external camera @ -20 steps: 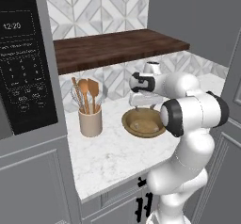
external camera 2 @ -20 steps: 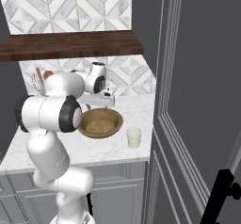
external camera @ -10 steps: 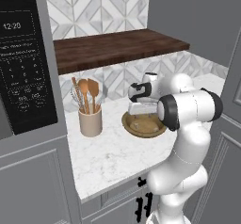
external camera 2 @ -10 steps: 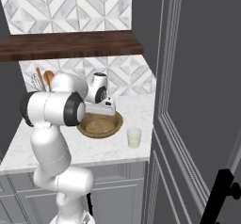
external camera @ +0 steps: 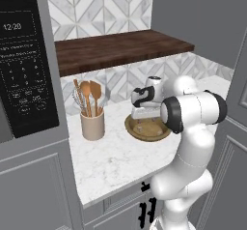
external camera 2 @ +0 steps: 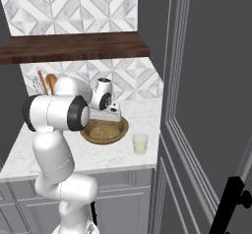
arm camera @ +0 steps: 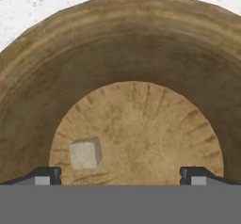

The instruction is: Grab a lemon wedge from the fridge and one ice cube from the ice bowl, and put them in the glass of lemonade.

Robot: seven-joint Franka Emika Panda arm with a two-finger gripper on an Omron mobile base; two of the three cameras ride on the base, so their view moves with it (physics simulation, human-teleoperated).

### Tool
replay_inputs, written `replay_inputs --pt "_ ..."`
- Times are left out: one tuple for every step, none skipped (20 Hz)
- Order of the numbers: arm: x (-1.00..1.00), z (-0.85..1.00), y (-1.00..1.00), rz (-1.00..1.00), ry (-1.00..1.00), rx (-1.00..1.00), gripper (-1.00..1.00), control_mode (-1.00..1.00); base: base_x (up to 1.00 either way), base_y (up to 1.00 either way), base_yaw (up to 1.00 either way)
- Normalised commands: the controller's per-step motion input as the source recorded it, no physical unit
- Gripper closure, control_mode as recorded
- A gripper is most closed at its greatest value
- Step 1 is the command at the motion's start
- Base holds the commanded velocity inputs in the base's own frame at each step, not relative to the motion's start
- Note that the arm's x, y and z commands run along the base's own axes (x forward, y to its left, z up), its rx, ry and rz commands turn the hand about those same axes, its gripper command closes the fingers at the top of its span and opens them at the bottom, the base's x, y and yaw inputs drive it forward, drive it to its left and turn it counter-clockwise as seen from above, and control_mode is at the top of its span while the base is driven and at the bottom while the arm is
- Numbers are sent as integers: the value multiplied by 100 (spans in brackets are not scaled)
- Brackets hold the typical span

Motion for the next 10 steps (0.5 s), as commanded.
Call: replay_inputs --pt "0 0 0 0 0 0 -100 -100 0 0 0" --pt "0 0 0 0 0 0 -100 -100 0 0 0" --pt "4 0 0 0 -3 0 -100 -100 0 0 0" --pt "4 0 0 0 -7 0 -100 -100 0 0 0" --pt "1 0 0 0 -8 -1 -100 -100 0 0 0" --pt "0 0 0 0 -7 -1 -100 -100 0 0 0" --pt "0 0 0 0 -7 -1 -100 -100 0 0 0" --pt "0 0 0 0 -6 0 -100 -100 0 0 0" --pt "2 0 0 0 -4 0 -100 -100 0 0 0" --pt "3 0 0 0 -1 0 -100 -100 0 0 0"
